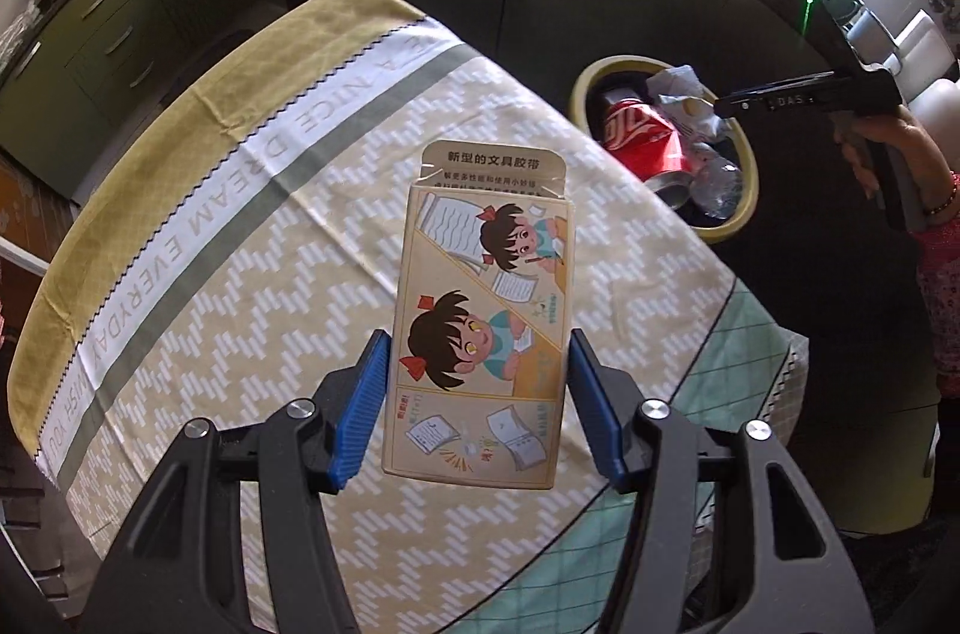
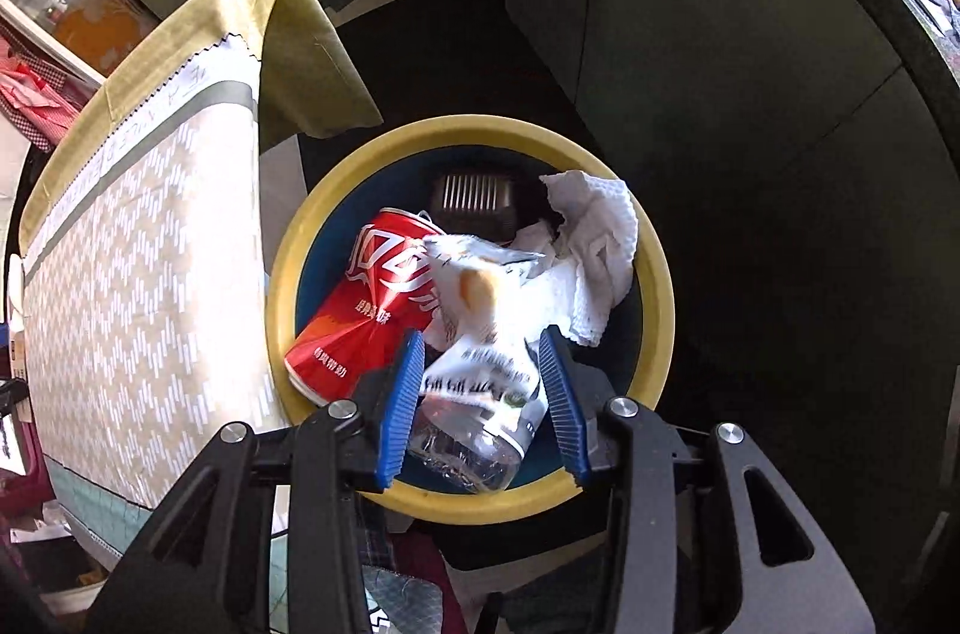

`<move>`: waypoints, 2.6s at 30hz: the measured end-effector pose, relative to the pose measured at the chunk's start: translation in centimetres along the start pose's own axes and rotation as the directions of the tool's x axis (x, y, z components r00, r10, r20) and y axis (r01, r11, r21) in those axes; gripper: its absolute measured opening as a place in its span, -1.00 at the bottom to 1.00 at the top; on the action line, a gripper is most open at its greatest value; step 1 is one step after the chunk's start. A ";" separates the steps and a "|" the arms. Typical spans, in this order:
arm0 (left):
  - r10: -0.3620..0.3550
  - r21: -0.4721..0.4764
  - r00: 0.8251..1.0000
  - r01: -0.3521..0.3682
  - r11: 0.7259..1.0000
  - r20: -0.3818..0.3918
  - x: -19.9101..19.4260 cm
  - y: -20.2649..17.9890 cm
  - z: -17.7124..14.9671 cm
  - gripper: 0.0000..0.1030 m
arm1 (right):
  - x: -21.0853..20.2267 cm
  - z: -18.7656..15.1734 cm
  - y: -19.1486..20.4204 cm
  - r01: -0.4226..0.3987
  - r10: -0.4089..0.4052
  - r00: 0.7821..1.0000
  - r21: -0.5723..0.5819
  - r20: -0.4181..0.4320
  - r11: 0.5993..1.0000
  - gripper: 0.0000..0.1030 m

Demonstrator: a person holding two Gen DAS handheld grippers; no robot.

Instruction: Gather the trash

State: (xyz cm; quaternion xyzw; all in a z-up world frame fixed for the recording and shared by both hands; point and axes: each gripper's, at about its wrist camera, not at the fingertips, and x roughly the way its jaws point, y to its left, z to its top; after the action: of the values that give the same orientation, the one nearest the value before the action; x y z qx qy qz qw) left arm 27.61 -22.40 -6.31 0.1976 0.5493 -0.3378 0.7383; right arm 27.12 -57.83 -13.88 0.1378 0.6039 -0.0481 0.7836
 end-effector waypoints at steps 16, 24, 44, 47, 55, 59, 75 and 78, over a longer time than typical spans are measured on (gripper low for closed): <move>-0.097 0.072 0.991 0.103 0.992 -0.088 9.4 -14.4 12.5 0.09 | -5.0 -7.5 -3.8 -0.022 0.023 0.998 -0.016 0.066 1.000 -0.22; -0.095 0.022 0.988 0.098 0.995 -0.118 14.3 -17.1 15.9 0.09 | -5.5 -8.7 -6.8 -0.030 0.030 0.997 0.013 0.065 0.999 -0.22; -0.059 -0.032 0.997 0.061 0.998 0.058 7.9 -14.6 11.4 0.28 | -5.6 -10.2 -4.9 -0.053 0.055 0.997 -0.038 0.050 0.998 -0.22; -0.043 -0.058 0.984 0.054 0.997 0.171 4.4 -12.6 8.1 0.39 | -5.9 -11.1 -4.0 -0.074 0.077 0.995 -0.050 0.058 0.996 -0.21; 0.187 -0.207 0.874 -0.102 0.973 0.449 -5.1 -9.3 -5.7 0.87 | -6.2 -14.9 -0.5 -0.141 0.150 0.981 -0.073 0.121 0.987 -0.21; 0.351 -0.299 0.795 -0.223 0.928 0.495 -8.0 -8.4 -12.6 0.87 | -7.4 -17.3 2.6 -0.118 0.141 0.970 -0.124 0.200 0.985 -0.07; 0.632 -0.697 0.669 -0.234 0.678 0.390 -16.2 -4.6 -33.3 0.87 | -13.3 -26.3 11.9 0.095 0.066 0.832 -0.260 0.551 0.961 0.53; 0.650 -0.698 0.640 -0.238 0.675 0.410 -17.0 -5.6 -34.1 0.87 | -14.7 -28.4 12.6 0.114 0.069 0.793 -0.259 0.605 0.959 0.66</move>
State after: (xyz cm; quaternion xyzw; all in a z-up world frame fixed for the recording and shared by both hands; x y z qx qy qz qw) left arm -2.36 1.15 -0.63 -0.0285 0.2733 0.0076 0.9615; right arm -0.25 -39.33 -4.35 -0.0057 0.3220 -0.0127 0.9466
